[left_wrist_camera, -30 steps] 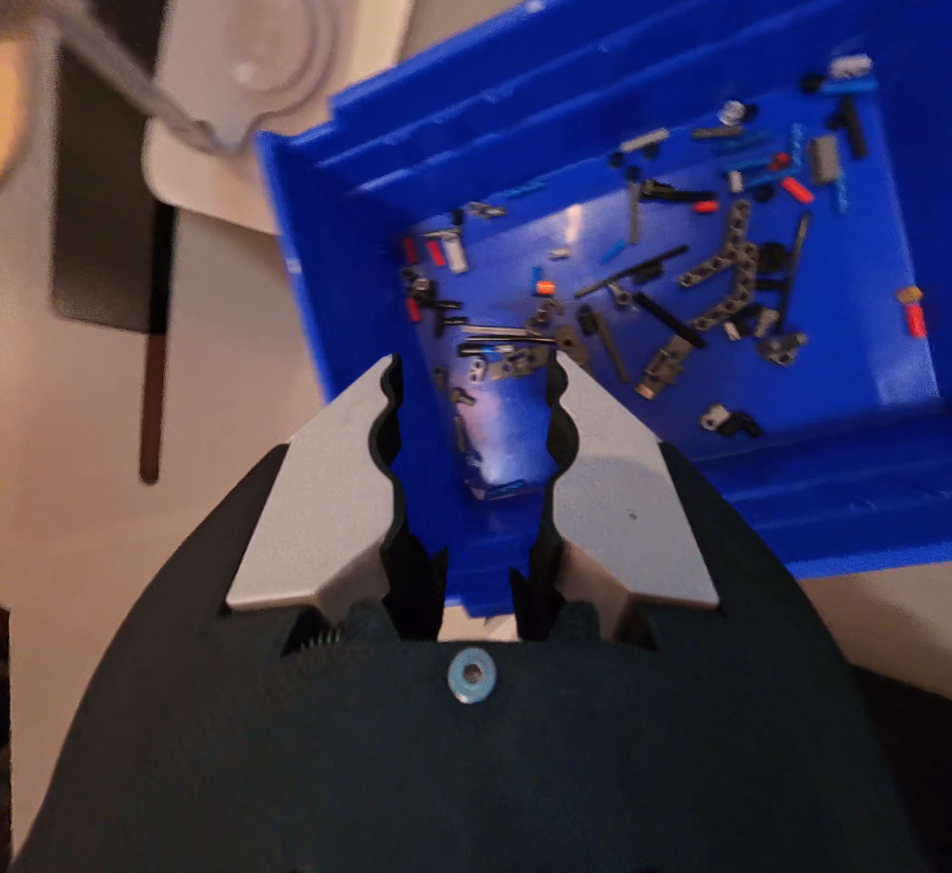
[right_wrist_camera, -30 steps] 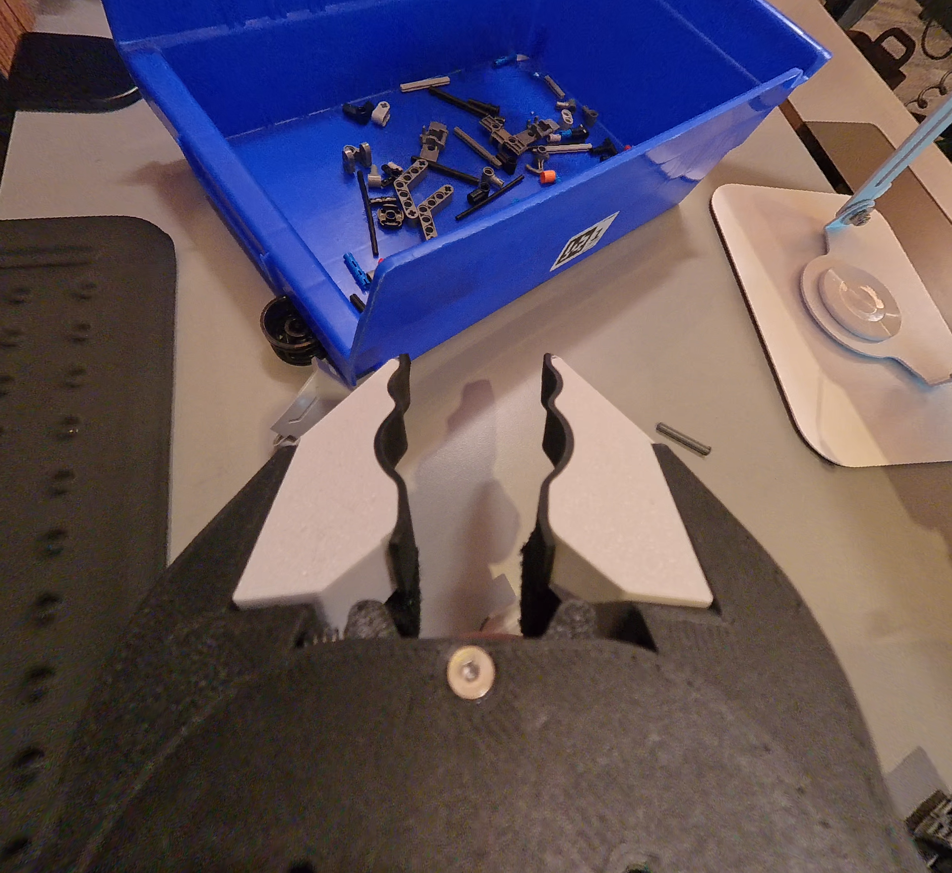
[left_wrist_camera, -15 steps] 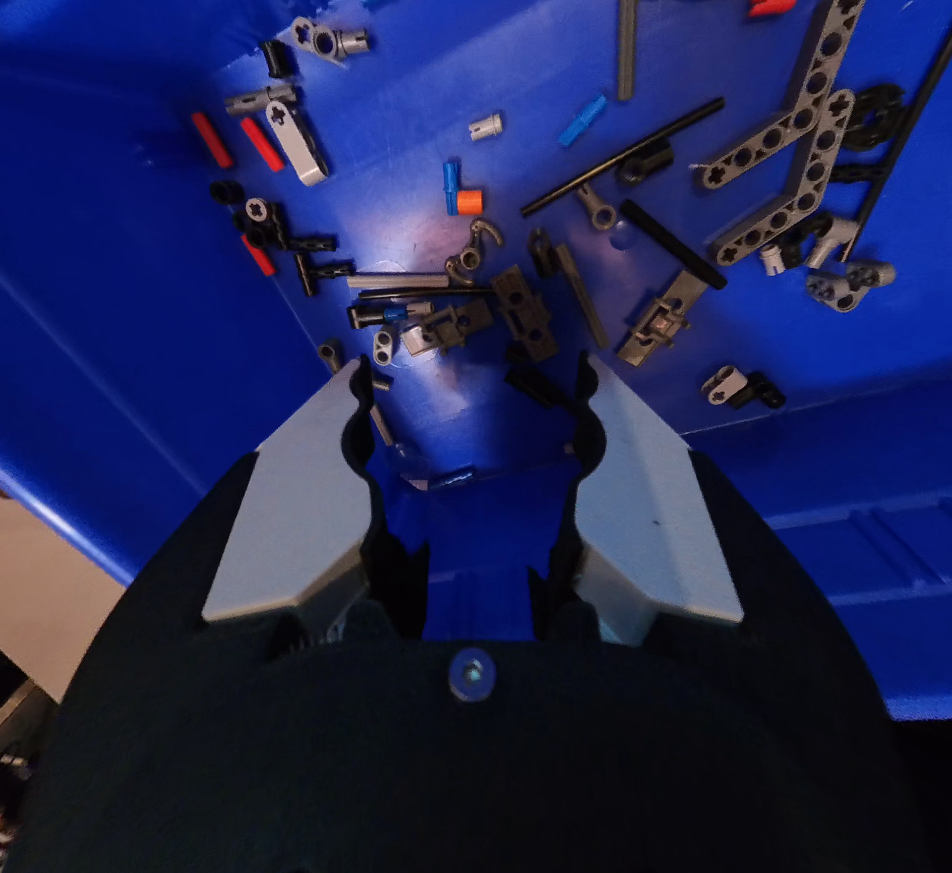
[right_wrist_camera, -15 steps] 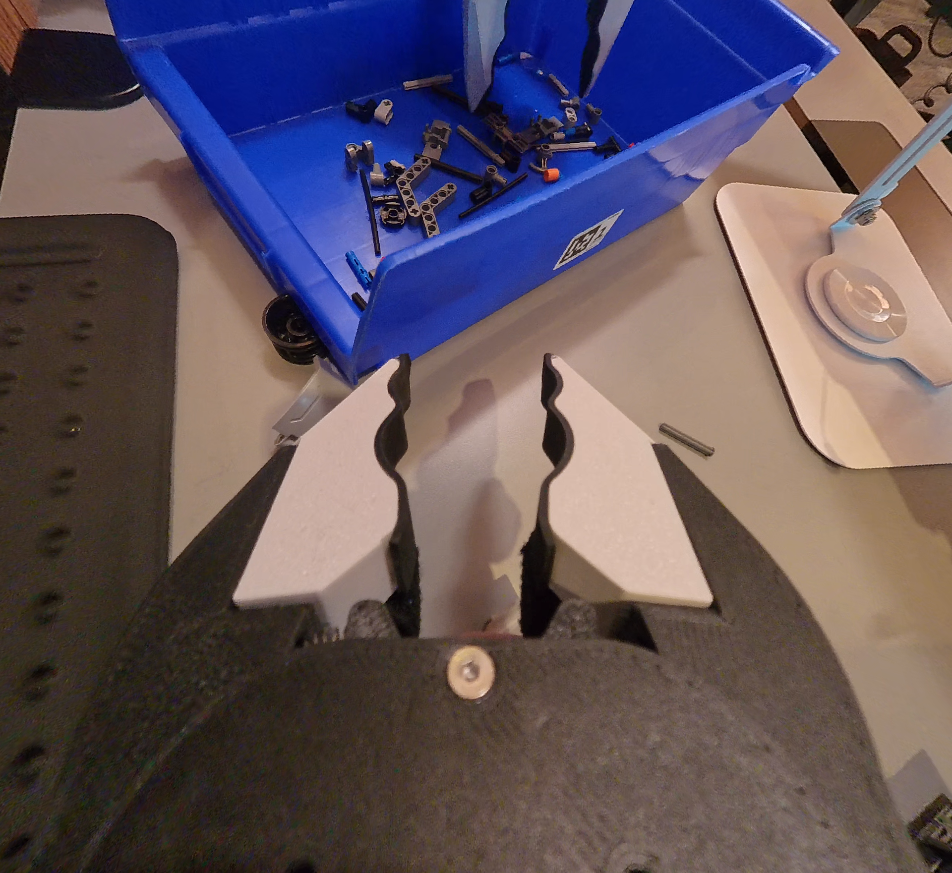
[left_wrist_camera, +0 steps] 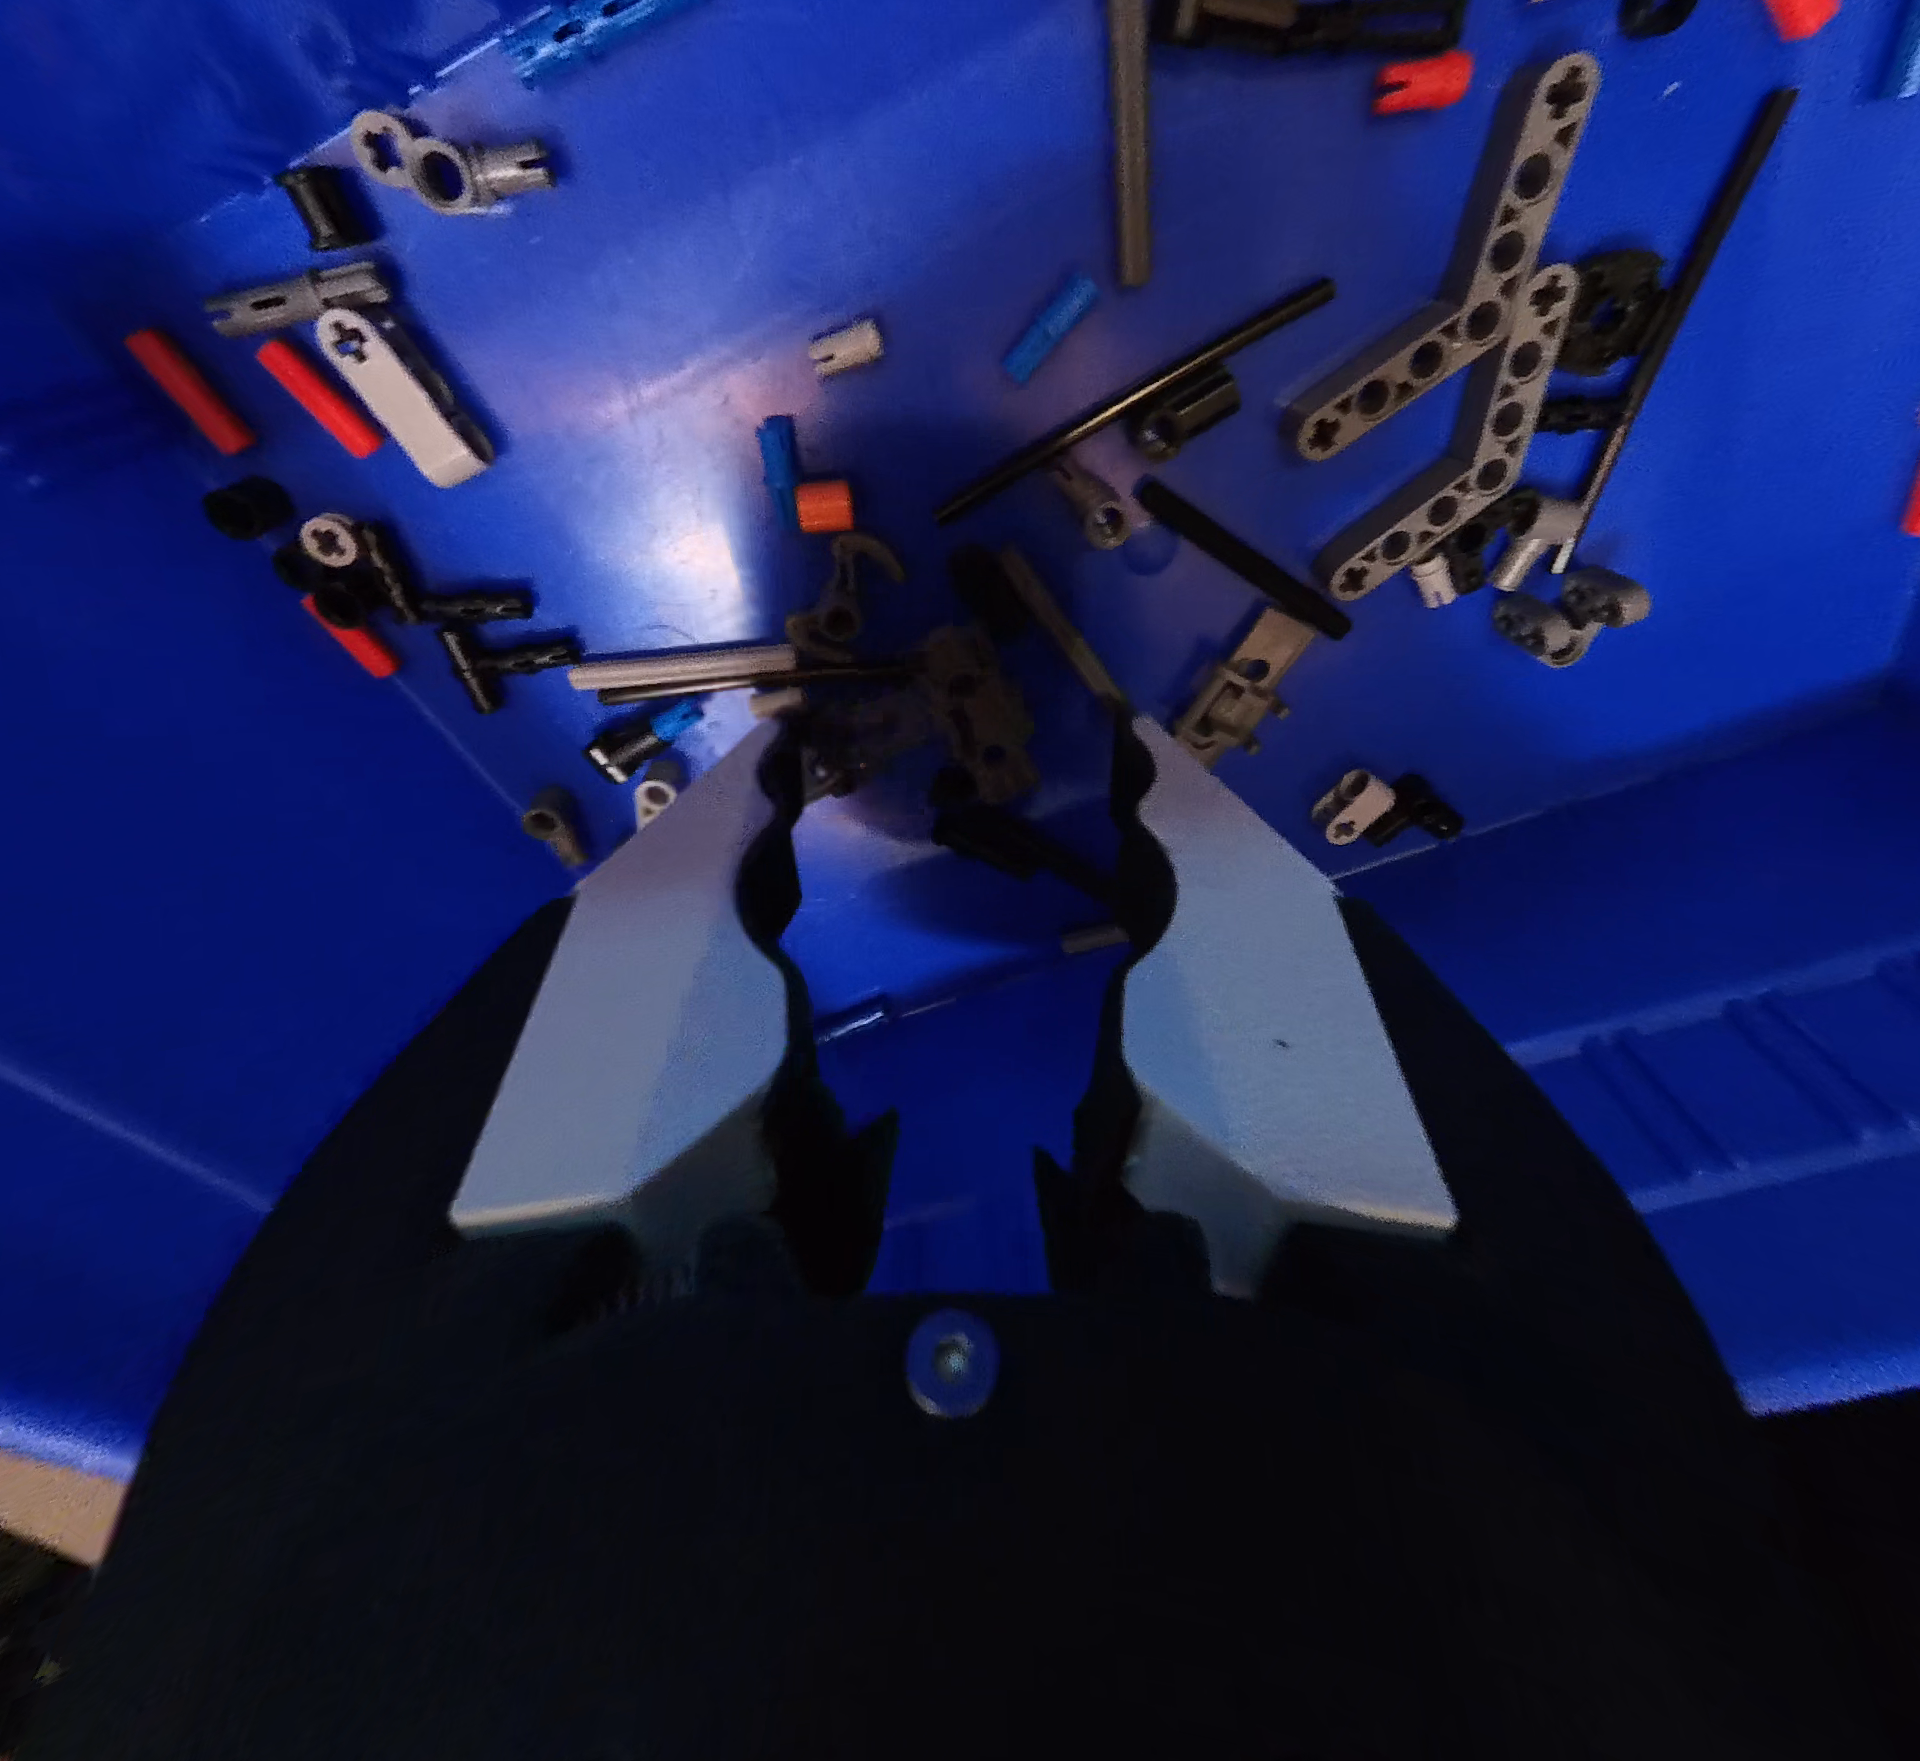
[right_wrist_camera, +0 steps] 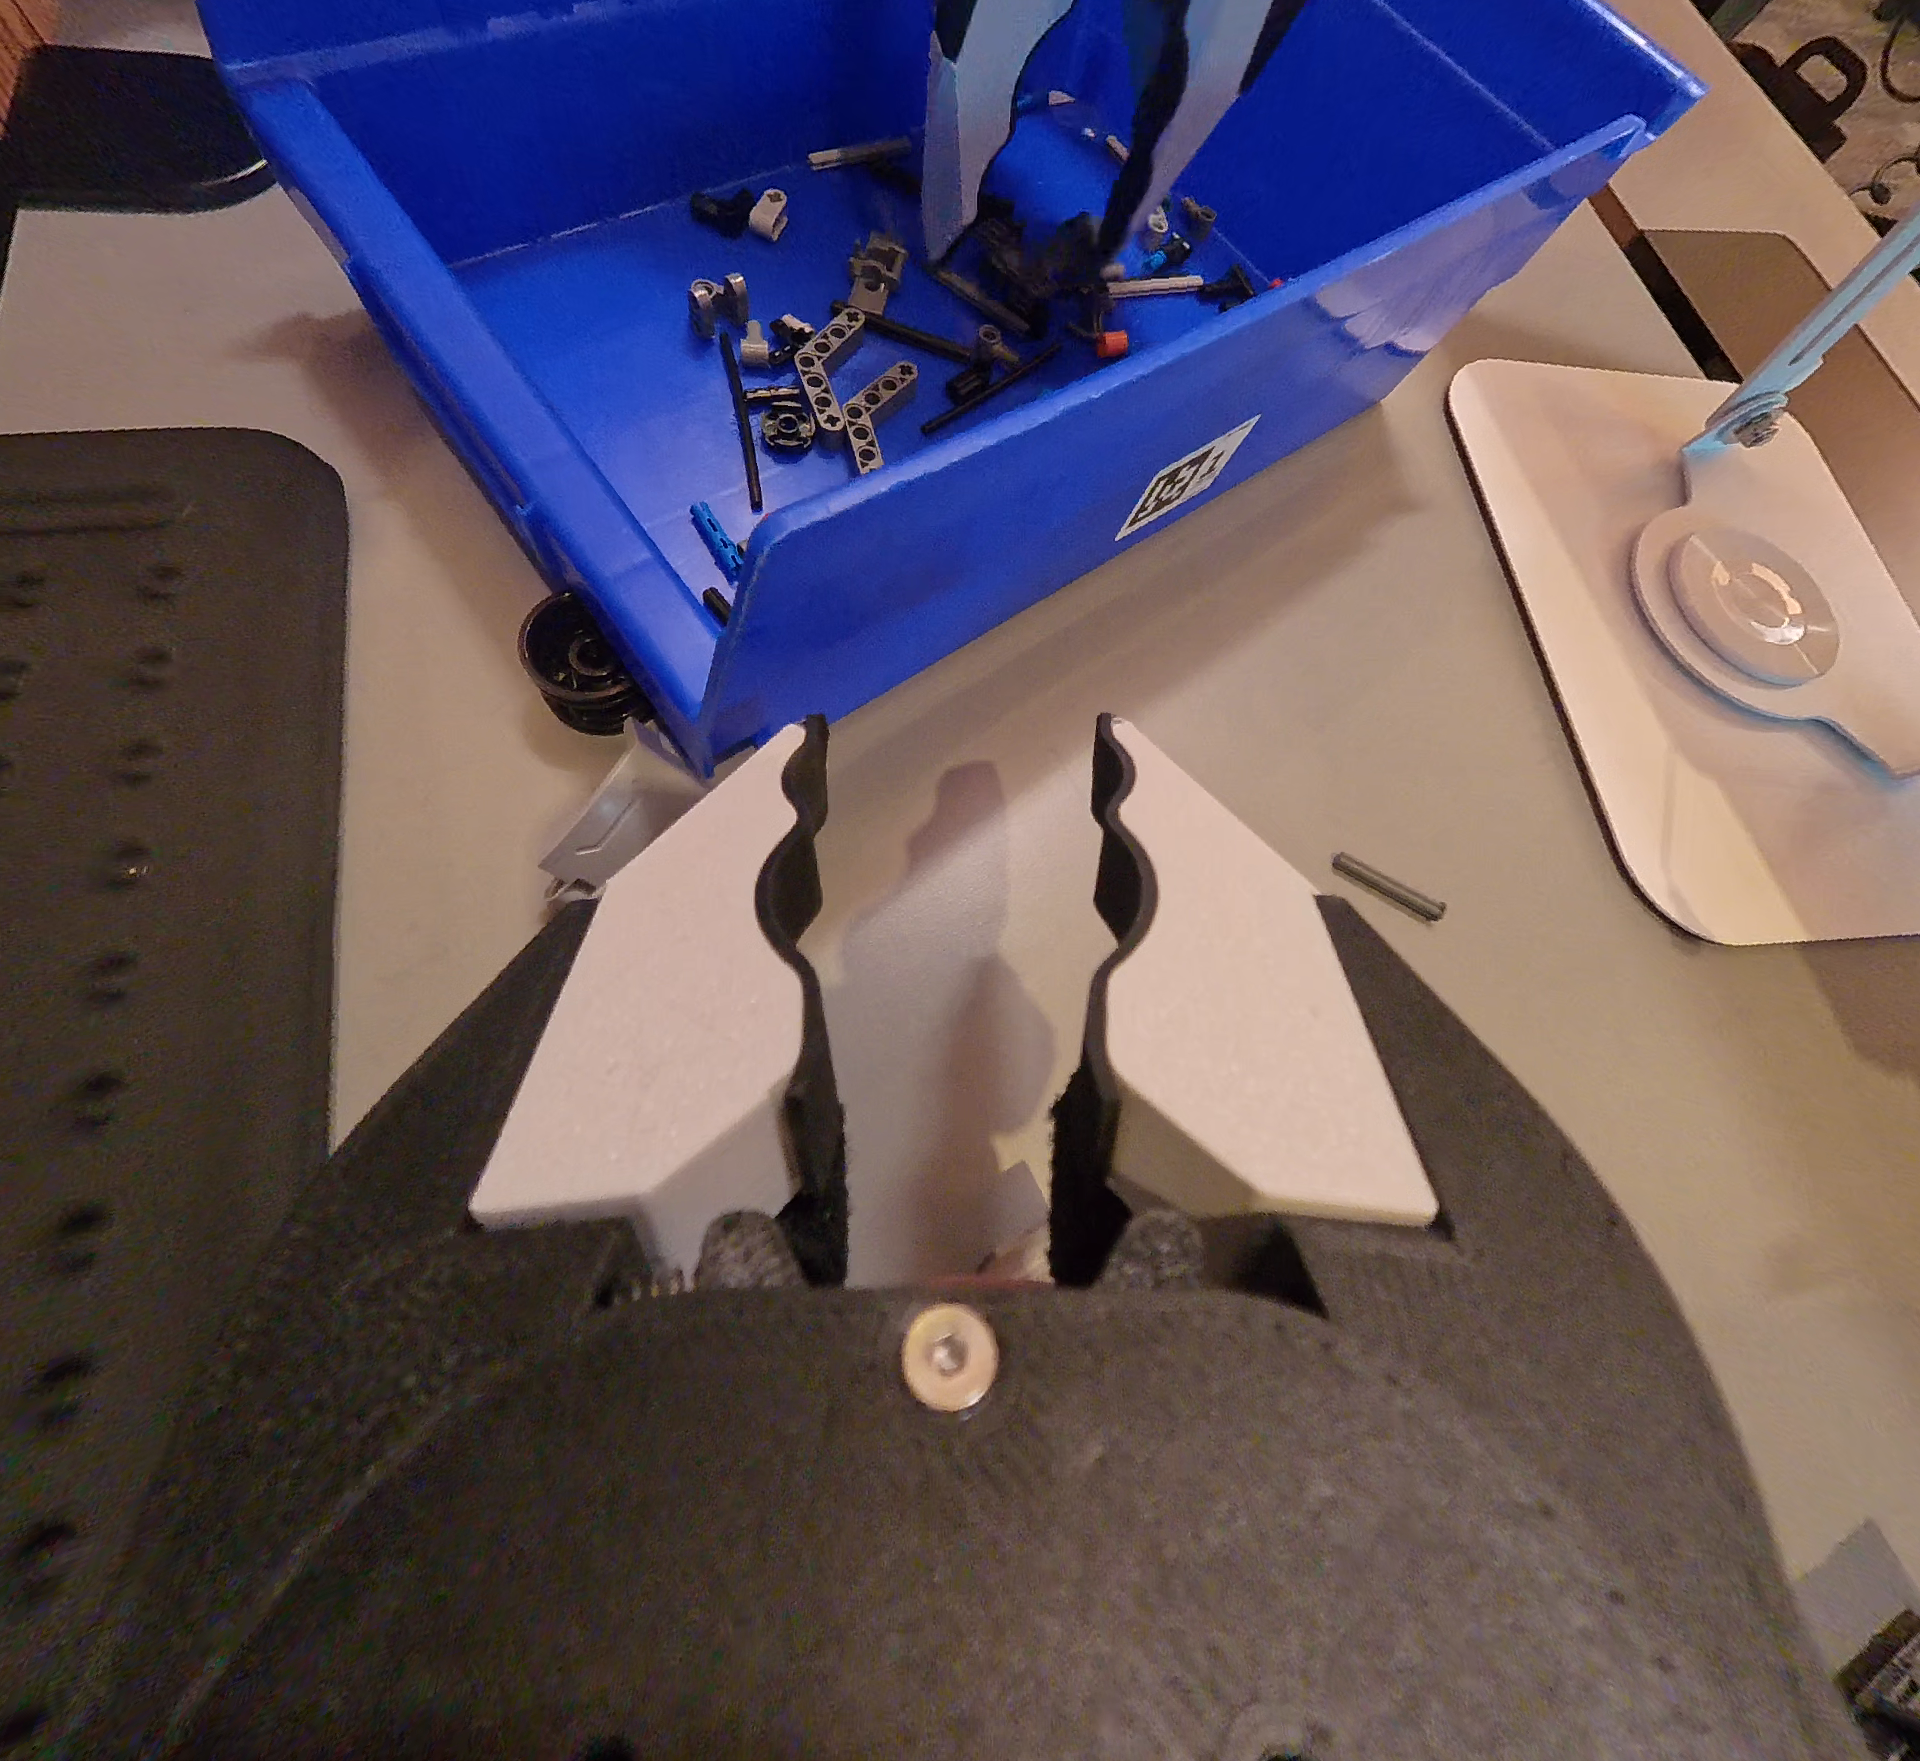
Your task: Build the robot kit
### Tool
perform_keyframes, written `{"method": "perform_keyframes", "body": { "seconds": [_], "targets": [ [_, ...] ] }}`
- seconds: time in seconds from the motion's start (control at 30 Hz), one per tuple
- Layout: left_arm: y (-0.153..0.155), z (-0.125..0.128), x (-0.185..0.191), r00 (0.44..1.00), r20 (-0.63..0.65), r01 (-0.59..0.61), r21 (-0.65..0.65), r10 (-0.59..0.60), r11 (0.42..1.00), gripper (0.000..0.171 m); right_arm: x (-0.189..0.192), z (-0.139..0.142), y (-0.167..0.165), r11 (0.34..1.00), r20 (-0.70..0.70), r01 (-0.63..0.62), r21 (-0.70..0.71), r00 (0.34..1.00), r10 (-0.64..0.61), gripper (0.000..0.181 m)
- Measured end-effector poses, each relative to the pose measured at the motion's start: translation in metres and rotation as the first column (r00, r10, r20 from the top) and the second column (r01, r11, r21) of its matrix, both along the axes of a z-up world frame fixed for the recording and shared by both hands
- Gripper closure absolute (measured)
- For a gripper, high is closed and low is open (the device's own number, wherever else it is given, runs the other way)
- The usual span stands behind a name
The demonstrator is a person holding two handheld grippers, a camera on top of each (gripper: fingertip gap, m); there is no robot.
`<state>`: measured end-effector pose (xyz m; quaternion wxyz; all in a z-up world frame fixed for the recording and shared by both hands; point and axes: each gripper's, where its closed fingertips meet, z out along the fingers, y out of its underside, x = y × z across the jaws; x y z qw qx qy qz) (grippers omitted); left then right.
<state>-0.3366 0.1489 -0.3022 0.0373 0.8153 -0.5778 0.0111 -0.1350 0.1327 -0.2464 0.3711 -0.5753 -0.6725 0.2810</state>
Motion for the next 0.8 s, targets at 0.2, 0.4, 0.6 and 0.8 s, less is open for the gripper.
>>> {"method": "perform_keyframes", "body": {
  "seconds": [0.2, 0.4, 0.6, 0.8],
  "targets": [
    [-0.017, 0.001, 0.015, 0.996, 0.071, 0.064, -0.067, -0.060, 0.996, 0.151, 0.001, 0.001, -0.001, 1.000, -0.003, -0.004, -0.001, 1.000, 0.004, 0.132],
    [-0.002, 0.015, 0.017, 0.991, 0.118, 0.059, 0.033, -0.062, 0.998, 0.124, 0.001, 0.002, 0.000, 1.000, -0.007, -0.002, -0.002, 1.000, 0.002, 0.132],
    [0.024, 0.024, 0.004, 0.994, 0.111, -0.011, 0.158, -0.007, 0.987, 0.106, 0.002, 0.002, 0.000, 1.000, -0.006, -0.002, -0.003, 1.000, 0.002, 0.132],
    [0.014, 0.002, -0.006, 0.999, 0.018, -0.049, 0.062, 0.048, 0.997, 0.082, 0.002, 0.002, -0.001, 1.000, -0.004, -0.003, -0.002, 1.000, 0.003, 0.132]
  ]
}}
